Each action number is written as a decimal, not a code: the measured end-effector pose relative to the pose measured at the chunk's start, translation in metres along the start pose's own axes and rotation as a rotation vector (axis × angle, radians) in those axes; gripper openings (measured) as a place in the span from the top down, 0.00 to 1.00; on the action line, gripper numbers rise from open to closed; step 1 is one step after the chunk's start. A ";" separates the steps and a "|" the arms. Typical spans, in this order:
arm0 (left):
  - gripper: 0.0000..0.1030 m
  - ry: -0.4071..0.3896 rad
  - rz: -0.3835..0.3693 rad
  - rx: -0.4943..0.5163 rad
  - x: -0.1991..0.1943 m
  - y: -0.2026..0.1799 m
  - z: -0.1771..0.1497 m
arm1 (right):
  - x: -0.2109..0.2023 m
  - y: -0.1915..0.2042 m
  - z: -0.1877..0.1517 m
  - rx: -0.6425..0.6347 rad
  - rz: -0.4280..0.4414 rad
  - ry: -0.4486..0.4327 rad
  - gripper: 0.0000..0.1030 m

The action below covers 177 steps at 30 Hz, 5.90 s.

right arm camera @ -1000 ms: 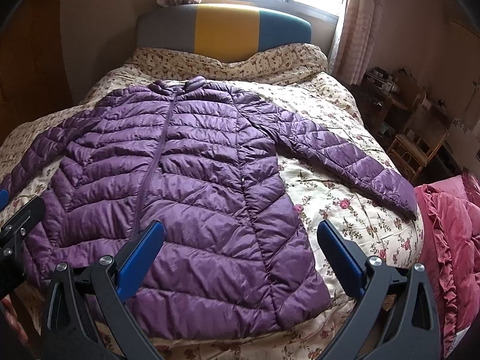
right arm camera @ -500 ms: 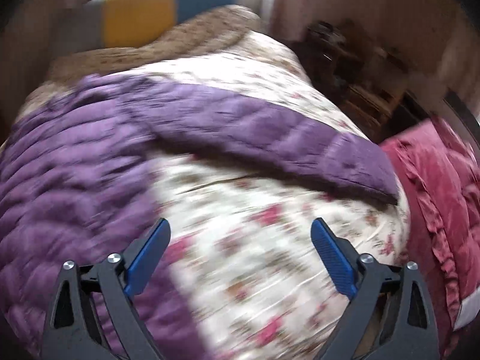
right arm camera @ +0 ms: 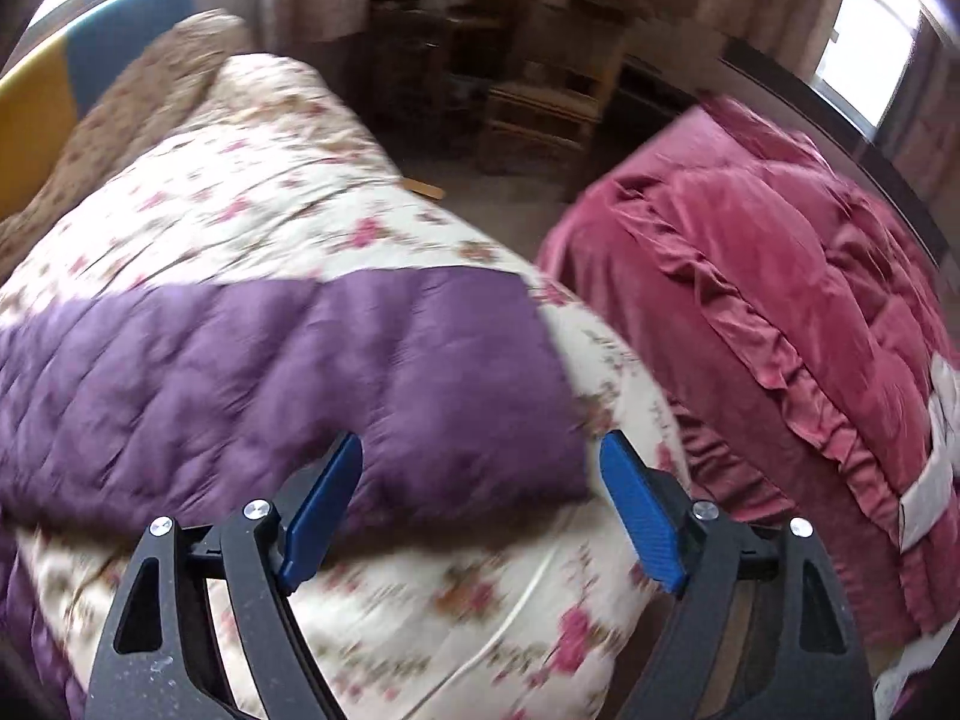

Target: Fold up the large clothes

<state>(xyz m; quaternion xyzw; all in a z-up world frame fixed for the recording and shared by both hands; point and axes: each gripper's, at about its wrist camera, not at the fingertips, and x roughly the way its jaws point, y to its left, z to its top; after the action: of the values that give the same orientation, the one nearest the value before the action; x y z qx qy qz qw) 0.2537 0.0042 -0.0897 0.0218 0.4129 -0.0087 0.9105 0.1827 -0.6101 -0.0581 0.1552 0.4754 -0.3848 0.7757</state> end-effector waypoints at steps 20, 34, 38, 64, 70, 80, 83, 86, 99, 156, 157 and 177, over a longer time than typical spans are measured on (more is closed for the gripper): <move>0.03 0.079 0.016 -0.155 0.078 0.052 0.034 | 0.009 0.056 0.030 -0.025 0.097 -0.037 0.89; 0.03 0.094 -0.002 -0.165 0.084 0.057 0.031 | -0.076 0.250 0.013 -0.479 0.210 -0.293 0.91; 0.03 0.090 -0.005 -0.167 0.083 0.057 0.030 | -0.098 0.305 -0.010 -0.595 0.264 -0.340 0.91; 0.09 0.021 -0.230 -0.325 0.055 0.093 0.023 | -0.154 0.492 -0.194 -1.139 0.819 -0.109 0.79; 0.09 0.019 -0.255 -0.361 0.048 0.097 0.025 | -0.158 0.466 -0.195 -1.152 0.870 -0.095 0.34; 0.09 0.020 -0.328 -0.323 0.047 0.069 0.051 | -0.157 0.420 -0.165 -1.084 0.813 -0.139 0.11; 0.24 0.054 -0.338 -0.268 0.058 0.048 0.059 | -0.145 0.408 -0.144 -1.014 0.755 -0.154 0.10; 0.37 0.095 -0.342 -0.225 0.071 0.030 0.062 | -0.129 0.395 -0.125 -0.926 0.680 -0.169 0.10; 0.93 0.061 -0.336 -0.259 0.064 0.046 0.049 | -0.089 0.385 -0.099 -0.730 0.588 -0.151 0.10; 0.38 -0.005 -0.239 -0.451 0.018 0.093 0.005 | -0.038 0.404 -0.101 -0.652 0.500 -0.192 0.03; 0.38 -0.010 -0.220 -0.471 0.012 0.102 -0.001 | -0.038 0.404 -0.101 -0.652 0.501 -0.191 0.03; 0.38 -0.212 0.150 -1.392 -0.143 0.384 -0.231 | -0.040 0.402 -0.102 -0.649 0.499 -0.198 0.02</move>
<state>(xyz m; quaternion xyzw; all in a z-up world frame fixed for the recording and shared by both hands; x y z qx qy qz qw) -0.0008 0.3988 -0.1219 -0.5378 0.2292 0.3179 0.7464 0.4090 -0.2670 -0.1250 -0.0247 0.4431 -0.0284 0.8957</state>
